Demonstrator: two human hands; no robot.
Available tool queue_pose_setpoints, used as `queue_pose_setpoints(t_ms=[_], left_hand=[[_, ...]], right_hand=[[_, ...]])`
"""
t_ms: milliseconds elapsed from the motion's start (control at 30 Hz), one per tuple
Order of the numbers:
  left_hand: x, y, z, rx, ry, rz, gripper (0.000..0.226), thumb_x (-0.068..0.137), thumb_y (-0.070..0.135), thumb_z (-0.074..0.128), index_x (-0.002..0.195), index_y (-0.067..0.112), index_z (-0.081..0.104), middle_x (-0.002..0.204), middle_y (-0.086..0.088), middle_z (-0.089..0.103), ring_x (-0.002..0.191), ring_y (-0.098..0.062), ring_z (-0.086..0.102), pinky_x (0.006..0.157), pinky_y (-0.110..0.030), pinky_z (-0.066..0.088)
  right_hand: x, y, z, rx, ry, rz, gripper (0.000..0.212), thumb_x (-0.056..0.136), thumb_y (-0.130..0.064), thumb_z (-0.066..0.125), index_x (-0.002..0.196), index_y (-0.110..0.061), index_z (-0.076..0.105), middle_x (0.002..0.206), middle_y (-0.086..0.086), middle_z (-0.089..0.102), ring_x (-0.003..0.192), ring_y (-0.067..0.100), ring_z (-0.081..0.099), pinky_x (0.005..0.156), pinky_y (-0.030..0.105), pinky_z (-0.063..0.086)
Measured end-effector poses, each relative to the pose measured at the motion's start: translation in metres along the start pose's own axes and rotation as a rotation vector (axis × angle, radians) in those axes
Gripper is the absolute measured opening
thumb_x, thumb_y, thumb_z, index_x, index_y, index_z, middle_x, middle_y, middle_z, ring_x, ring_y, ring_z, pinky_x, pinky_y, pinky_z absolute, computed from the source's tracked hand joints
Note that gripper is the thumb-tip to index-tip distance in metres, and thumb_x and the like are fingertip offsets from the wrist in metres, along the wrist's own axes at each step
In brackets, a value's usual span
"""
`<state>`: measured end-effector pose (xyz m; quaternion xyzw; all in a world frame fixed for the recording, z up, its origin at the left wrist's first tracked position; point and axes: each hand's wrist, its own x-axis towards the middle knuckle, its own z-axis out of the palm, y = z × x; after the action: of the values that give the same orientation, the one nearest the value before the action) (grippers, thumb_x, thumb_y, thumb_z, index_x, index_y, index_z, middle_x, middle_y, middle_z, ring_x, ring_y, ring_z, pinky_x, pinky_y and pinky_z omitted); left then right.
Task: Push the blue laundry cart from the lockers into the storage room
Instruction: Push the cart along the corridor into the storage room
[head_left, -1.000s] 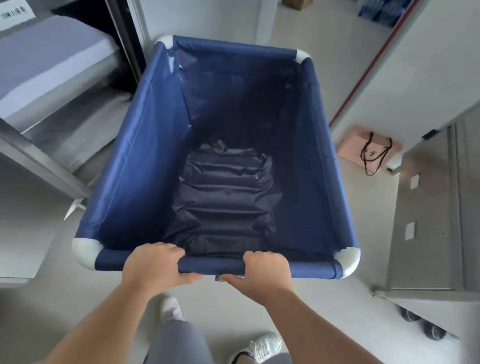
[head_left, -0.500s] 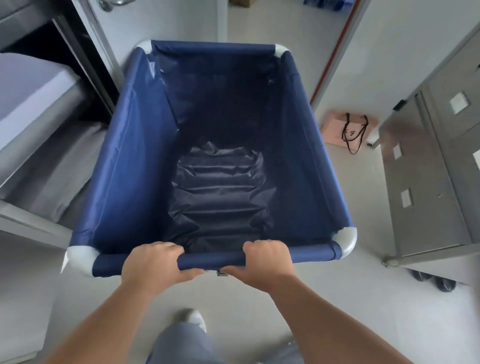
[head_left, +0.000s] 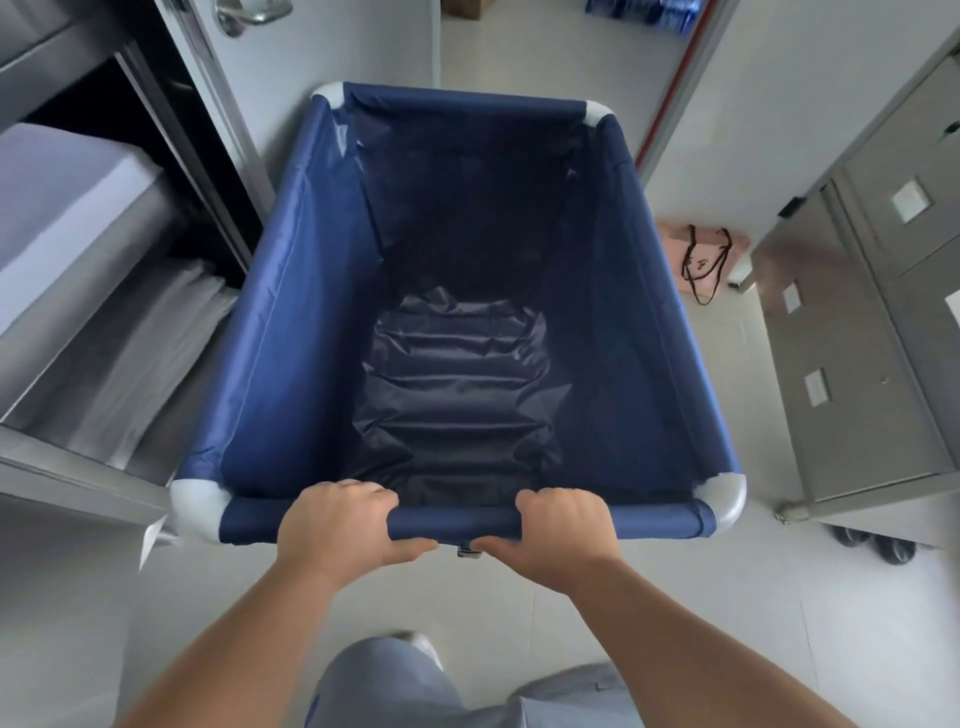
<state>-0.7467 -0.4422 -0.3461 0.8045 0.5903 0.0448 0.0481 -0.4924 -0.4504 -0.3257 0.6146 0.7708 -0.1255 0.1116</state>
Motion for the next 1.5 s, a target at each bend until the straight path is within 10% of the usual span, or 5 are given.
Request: queue_pose_setpoints(t_ms=[1500], left_hand=[[0.180, -0.136, -0.018, 0.075, -0.054, 0.192, 0.063, 0.059, 0.086, 0.048, 0.050, 0.024, 0.048, 0.050, 0.009, 0.046, 0.047, -0.016, 0.039, 0.046, -0.025, 0.019]], right_hand=[[0.175, -0.048, -0.052, 0.063, 0.103, 0.224, 0.067, 0.063, -0.094, 0.034, 0.060, -0.028, 0.032, 0.054, -0.012, 0.043, 0.049, 0.010, 0.039, 0.048, 0.031, 0.030]])
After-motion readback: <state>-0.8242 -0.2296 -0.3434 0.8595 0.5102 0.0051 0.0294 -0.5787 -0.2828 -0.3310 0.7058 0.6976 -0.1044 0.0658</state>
